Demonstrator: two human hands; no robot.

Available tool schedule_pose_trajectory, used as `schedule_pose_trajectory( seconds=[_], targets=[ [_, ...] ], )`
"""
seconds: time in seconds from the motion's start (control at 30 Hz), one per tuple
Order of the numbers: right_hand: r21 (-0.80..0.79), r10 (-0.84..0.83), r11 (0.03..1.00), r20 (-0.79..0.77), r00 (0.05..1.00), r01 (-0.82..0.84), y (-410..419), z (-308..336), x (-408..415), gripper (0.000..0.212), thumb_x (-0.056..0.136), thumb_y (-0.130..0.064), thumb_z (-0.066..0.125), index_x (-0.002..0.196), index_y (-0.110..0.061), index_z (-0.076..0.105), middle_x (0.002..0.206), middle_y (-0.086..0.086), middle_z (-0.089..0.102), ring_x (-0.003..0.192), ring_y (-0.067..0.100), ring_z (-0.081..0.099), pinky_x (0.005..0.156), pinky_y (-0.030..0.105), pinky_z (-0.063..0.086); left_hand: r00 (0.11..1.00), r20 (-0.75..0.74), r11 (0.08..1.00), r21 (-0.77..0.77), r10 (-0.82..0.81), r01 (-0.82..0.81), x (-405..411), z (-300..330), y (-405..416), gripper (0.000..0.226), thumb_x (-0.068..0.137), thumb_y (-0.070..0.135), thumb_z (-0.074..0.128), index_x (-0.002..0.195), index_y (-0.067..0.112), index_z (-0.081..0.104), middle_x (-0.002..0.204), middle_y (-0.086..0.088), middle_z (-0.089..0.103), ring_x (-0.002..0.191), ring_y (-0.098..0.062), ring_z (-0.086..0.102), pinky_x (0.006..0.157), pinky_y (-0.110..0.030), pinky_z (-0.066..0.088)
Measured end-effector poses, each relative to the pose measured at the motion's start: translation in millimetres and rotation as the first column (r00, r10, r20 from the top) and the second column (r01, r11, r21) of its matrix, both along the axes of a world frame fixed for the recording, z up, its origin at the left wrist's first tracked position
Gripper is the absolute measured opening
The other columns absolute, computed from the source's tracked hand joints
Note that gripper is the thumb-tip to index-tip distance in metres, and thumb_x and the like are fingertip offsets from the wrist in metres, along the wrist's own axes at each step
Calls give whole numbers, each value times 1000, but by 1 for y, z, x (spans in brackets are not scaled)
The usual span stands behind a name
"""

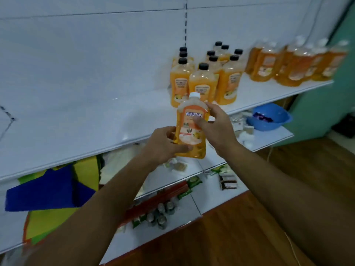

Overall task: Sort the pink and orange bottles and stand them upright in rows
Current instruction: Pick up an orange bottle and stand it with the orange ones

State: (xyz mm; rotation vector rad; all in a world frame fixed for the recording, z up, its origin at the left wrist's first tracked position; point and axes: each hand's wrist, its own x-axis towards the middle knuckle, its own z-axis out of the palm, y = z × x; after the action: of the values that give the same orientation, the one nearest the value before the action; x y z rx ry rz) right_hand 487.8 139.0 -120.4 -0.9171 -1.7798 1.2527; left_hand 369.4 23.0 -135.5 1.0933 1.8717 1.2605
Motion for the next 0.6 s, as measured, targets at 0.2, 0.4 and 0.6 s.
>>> schedule_pose_trajectory(
  seconds=[0.2, 0.4, 0.6],
  targets=[
    [13, -200, 980, 41, 979, 199, 43, 1, 79, 59, 88, -29, 67, 141, -26, 42, 135, -3, 51, 114, 12, 52, 96, 37, 51, 975, -49, 976, 27, -216, 217, 57, -1, 72, 42, 71, 17, 84, 110, 25, 67, 96, 4, 72, 86, -17, 68, 72, -37, 59],
    [25, -304, 952, 4, 953, 304, 115, 2, 139, 61, 89, -27, 67, 144, -25, 40, 135, -3, 51, 110, 12, 57, 91, 36, 55, 949, -83, 950, 42, -305, 309, 106, 1, 165, 47, 68, 18, 86, 110, 26, 66, 96, 5, 69, 89, -15, 67, 73, -33, 58],
    [102, -317, 944, 14, 948, 314, 218, 10, 188, 60, 89, -25, 67, 143, -24, 41, 121, -10, 51, 95, 3, 56, 77, 19, 51, 950, -138, 952, 86, -282, 295, 154, 0, 273, 57, 66, 23, 87, 119, 20, 66, 104, 1, 70, 93, -18, 67, 86, -45, 57]
  ],
)
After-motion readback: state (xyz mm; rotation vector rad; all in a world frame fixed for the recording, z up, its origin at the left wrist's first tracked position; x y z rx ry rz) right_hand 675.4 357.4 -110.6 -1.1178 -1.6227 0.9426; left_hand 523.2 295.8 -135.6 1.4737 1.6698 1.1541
